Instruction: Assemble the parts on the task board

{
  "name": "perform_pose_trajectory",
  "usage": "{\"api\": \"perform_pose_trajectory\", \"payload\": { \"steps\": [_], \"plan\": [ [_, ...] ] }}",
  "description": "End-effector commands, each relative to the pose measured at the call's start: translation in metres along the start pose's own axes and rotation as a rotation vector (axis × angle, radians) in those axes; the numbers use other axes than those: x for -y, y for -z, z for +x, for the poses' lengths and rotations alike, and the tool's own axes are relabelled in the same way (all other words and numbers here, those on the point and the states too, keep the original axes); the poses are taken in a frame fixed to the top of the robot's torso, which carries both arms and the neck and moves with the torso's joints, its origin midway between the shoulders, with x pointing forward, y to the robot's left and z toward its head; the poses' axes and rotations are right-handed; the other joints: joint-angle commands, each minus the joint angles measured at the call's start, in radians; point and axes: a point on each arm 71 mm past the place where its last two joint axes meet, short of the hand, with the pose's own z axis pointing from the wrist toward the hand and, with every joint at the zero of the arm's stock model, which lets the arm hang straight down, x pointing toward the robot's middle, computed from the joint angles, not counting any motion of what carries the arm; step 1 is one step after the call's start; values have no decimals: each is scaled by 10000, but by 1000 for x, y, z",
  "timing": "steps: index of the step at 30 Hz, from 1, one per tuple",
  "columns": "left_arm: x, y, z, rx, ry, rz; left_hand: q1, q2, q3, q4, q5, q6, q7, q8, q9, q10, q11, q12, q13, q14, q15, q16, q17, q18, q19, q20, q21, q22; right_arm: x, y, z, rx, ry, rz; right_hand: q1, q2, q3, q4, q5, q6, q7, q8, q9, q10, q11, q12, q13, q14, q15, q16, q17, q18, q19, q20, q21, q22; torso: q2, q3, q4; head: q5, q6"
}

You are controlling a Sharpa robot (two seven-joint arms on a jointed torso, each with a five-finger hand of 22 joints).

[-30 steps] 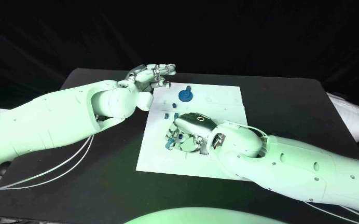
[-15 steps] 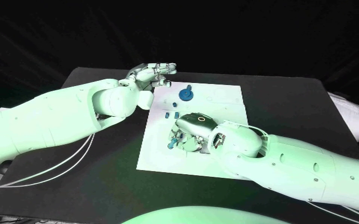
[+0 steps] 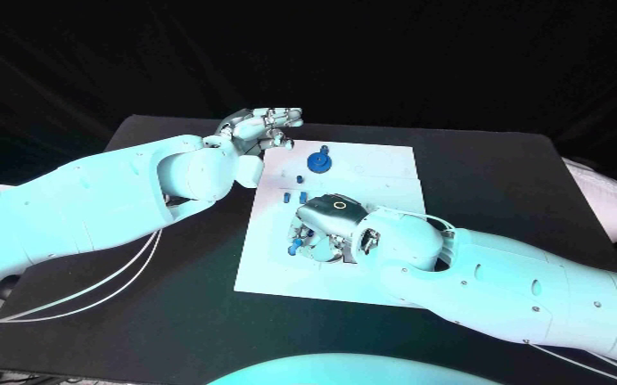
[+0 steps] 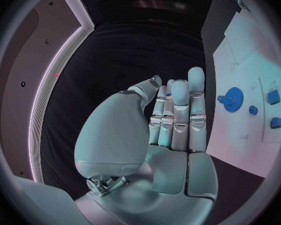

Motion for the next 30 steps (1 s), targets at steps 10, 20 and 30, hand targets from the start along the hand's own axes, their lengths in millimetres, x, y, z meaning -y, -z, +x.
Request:
{"api": "perform_pose_trajectory", "payload": {
  "steps": [10,20,30],
  "plan": [
    [1,0,3,-215,10,42,-23,77,-51,-15,11,-45,-17,23,-6,-63,-10,33,14,-77,-15,-16,-12,118,-45,1,-66,-12,-3,-3,3,290,97,38,-567,-745,-972,306,139,-1287,495,-196,-226,-1730,519,-529,-28,-272,400,-445,-703,102,-760,390,-646,-1009,0,-4,8,-9,3],
    [1,0,2,-197,7,35,-23,77,-51,-15,11,-45,-17,23,-6,-63,-10,33,14,-77,-15,-16,-12,118,-45,1,-66,-12,2,11,-11,2138,-684,-155,-269,-736,-1853,407,361,-1791,480,-154,-200,-2263,548,-170,13,-450,438,-730,-1225,176,-979,440,-907,-1382,0,15,-3,-40,21],
    [1,1,0,-164,-3,28,-14,94,-77,-27,11,-48,-19,34,-4,-80,-11,61,24,-90,-16,-29,-60,120,-32,1,-97,-41,47,60,-42,2147,-3238,1297,-153,-302,-1988,561,694,-1328,406,-108,-151,-571,277,777,173,-107,233,-248,-710,55,-455,311,-466,-685,-25,-8,-48,-247,69]
  ]
}}
